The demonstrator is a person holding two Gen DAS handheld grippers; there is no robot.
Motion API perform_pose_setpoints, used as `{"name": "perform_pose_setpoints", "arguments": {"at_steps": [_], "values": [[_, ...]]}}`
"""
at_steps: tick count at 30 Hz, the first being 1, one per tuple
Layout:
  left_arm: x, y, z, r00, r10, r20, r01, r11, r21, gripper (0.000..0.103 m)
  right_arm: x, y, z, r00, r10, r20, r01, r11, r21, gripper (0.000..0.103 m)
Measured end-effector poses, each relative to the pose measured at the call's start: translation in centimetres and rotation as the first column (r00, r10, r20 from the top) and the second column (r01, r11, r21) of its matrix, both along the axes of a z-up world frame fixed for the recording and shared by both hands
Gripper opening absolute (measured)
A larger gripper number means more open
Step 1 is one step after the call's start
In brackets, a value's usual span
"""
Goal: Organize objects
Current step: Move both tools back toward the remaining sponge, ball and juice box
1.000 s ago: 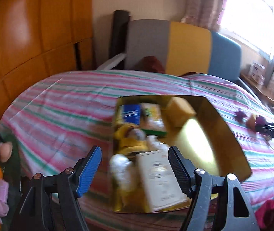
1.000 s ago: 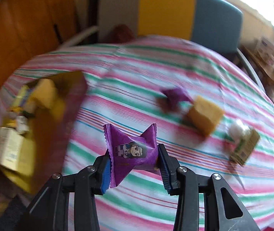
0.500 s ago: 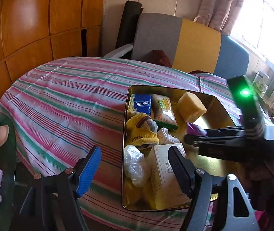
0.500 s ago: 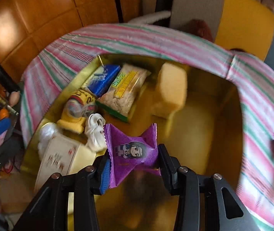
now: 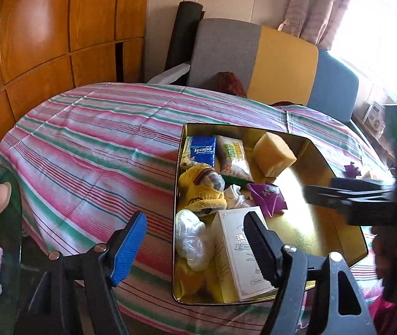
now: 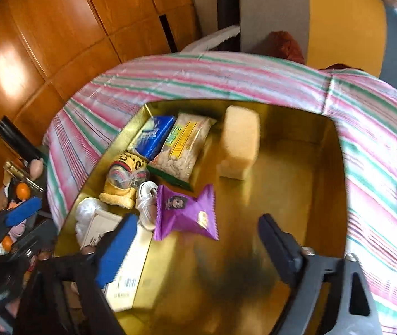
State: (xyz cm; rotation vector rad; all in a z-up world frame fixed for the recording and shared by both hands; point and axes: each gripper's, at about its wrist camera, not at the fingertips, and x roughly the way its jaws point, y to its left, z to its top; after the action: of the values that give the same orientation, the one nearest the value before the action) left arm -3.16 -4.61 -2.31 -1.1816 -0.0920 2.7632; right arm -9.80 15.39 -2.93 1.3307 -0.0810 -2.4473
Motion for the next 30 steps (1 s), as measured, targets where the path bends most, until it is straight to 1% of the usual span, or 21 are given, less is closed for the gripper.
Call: {"name": "perform_pose_setpoints", "arguments": {"at_steps": [1, 2, 6, 10, 14, 18, 21, 23, 24, 25, 26, 28, 30], "values": [[0.1, 0.1, 0.1, 1.000, -0.004, -0.002, 0.004, 1.000, -0.003, 0.073, 0.7, 0.8, 0.6, 1.000, -0.004, -0.019, 0.004, 1.000, 0.010, 0.098], [0.2, 0.3, 0.2, 1.000, -0.007, -0.003, 0.007, 1.000, -0.006, 0.073, 1.1, 1.2, 1.1, 0.999, -0.008, -0.036, 0.009, 1.000, 0.022, 0.102], [0.6, 1.1, 0.7, 1.000, -0.028, -0.011, 0.028, 1.000, -0.011, 0.073, 3.7, 5.1, 3.1, 0.995, -0.056, -0.085, 0.059, 0.998, 0.033, 0.103], [1.0, 2.6, 1.3, 0.998, -0.060, -0.024, 0.059, 0.997, -0.046, 0.073, 5.4, 10.4, 4.5, 0.982, -0.151, -0.116, 0.157, 0.987, 0.040, 0.103], [1.4, 4.4, 2.1, 0.994, -0.107, -0.038, 0.103, 0.992, -0.075, 0.073, 6.0, 16.0, 4.8, 0.956, -0.266, -0.122, 0.277, 0.957, 0.084, 0.103], [1.5, 6.8, 2.7, 0.986, -0.163, -0.046, 0.158, 0.982, -0.105, 0.073, 6.8, 21.8, 4.4, 0.914, -0.379, -0.143, 0.397, 0.908, 0.131, 0.103], [1.5, 8.7, 3.1, 0.977, -0.206, -0.046, 0.200, 0.973, -0.113, 0.073, 7.4, 26.8, 3.1, 0.855, -0.490, -0.170, 0.515, 0.843, 0.157, 0.103], [1.4, 10.3, 3.4, 0.968, -0.245, -0.043, 0.240, 0.965, -0.109, 0.074, 8.3, 30.2, 1.6, 0.792, -0.582, -0.184, 0.608, 0.780, 0.151, 0.103], [1.3, 10.9, 3.4, 0.965, -0.260, -0.041, 0.255, 0.961, -0.106, 0.075, 8.7, 32.0, 0.8, 0.750, -0.645, -0.146, 0.662, 0.737, 0.140, 0.103], [1.2, 11.6, 3.5, 0.961, -0.275, -0.040, 0.270, 0.957, -0.105, 0.075, 8.7, 33.3, 0.4, 0.720, -0.686, -0.105, 0.693, 0.708, 0.135, 0.103], [1.2, 12.5, 3.6, 0.954, -0.296, -0.041, 0.290, 0.951, -0.104, 0.076, 9.1, 34.8, 0.5, 0.676, -0.732, -0.083, 0.737, 0.670, 0.085, 0.103], [1.3, 14.2, 3.8, 0.942, -0.334, -0.041, 0.328, 0.939, -0.101, 0.076, 10.0, 36.7, 0.9, 0.625, -0.779, -0.053, 0.779, 0.626, -0.010, 0.103], [1.3, 15.9, 4.0, 0.929, -0.368, -0.037, 0.363, 0.926, -0.103, 0.077, 10.5, 37.7, 0.8, 0.601, -0.799, -0.015, 0.797, 0.601, -0.061, 0.103]]}}
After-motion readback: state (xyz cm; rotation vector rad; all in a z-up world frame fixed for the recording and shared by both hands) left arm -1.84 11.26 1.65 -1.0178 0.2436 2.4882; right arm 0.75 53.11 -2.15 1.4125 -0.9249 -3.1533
